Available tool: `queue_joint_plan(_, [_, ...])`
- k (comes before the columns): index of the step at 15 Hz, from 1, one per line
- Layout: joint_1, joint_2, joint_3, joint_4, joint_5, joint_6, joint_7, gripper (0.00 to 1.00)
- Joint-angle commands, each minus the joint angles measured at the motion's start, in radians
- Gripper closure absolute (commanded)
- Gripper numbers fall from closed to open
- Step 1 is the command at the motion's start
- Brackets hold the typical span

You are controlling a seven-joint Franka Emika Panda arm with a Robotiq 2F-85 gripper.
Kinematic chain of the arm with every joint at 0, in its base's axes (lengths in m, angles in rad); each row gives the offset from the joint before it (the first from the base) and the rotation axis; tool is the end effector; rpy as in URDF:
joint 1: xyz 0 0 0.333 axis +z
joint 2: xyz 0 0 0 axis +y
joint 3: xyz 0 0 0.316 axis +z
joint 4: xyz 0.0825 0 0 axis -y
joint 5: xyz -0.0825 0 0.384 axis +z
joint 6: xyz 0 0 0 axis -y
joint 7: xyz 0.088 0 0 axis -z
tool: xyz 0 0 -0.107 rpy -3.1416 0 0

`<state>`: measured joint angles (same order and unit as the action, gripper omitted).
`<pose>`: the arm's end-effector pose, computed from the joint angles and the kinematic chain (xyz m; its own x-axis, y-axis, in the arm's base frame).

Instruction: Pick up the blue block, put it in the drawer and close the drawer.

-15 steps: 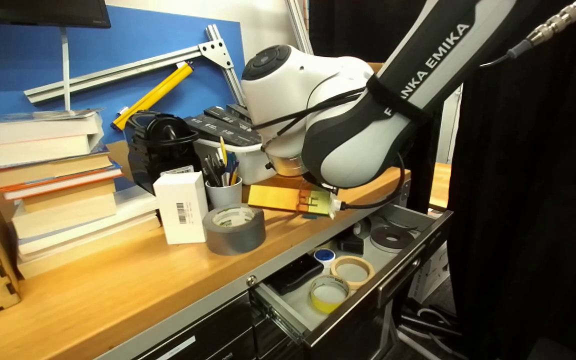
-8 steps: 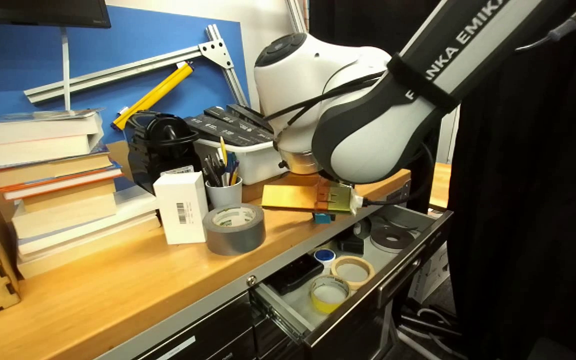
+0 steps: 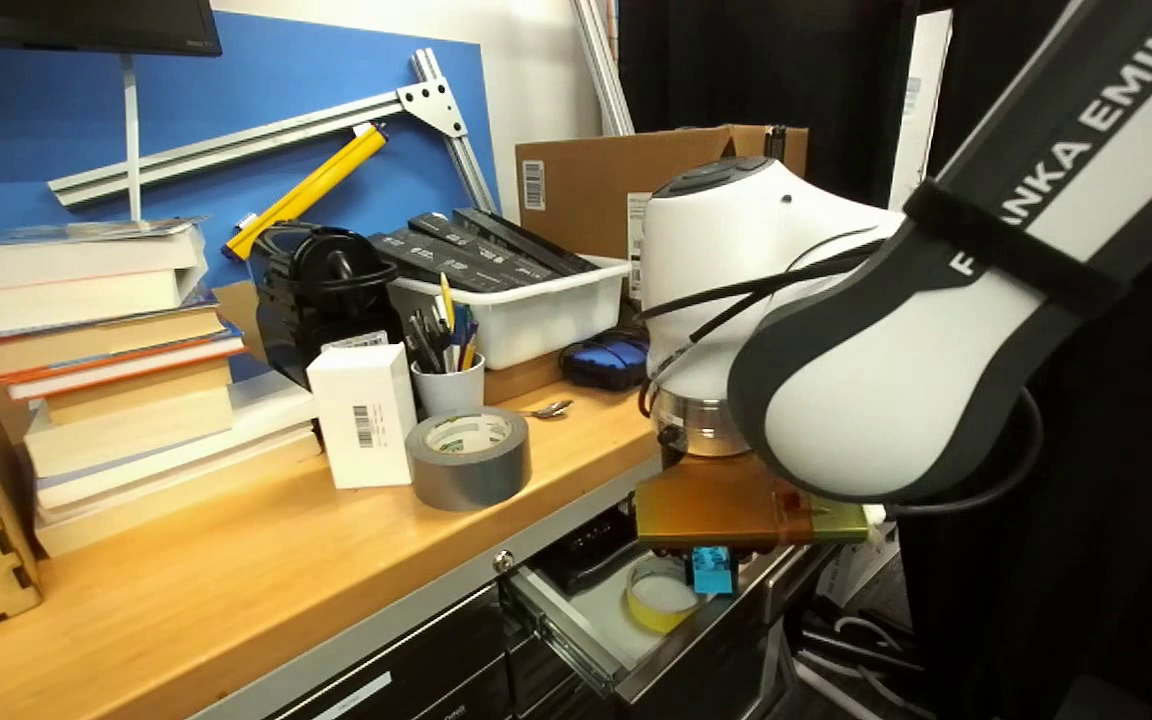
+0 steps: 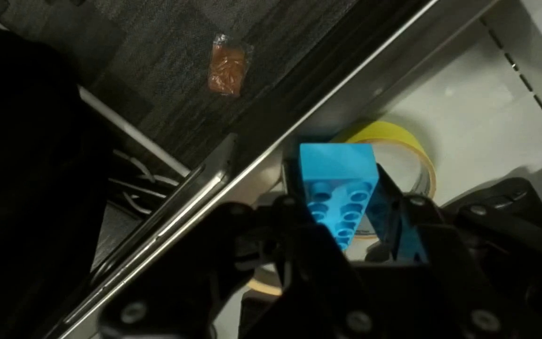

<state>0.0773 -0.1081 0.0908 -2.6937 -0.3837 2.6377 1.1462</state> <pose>0.4053 0.0776 0.2699 0.7875 -0.5849 0.1943 -0.6060 -0.7922 0.0716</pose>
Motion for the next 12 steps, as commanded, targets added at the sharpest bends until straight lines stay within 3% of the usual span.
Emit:
queue_joint_plan(1, [-0.014,-0.006,-0.003,-0.028,0.099,0.044,-0.149,0.81])
queue_joint_plan(2, [-0.016,-0.014,-0.001,-0.027,0.122,0.044,-0.164,0.77])
queue_joint_plan(3, [-0.021,-0.022,0.001,-0.028,0.128,0.039,-0.173,0.39])
queue_joint_plan(5, [-0.022,-0.047,0.0,-0.037,0.157,-0.002,-0.223,0.34])
queue_joint_plan(6, [-0.024,-0.061,-0.002,-0.043,0.167,-0.019,-0.246,0.26])
queue_joint_plan(9, [-0.005,-0.111,-0.012,-0.057,0.27,-0.169,-0.476,0.02])
queue_joint_plan(12, [-0.003,-0.092,-0.004,-0.046,0.324,-0.3,-0.646,0.0])
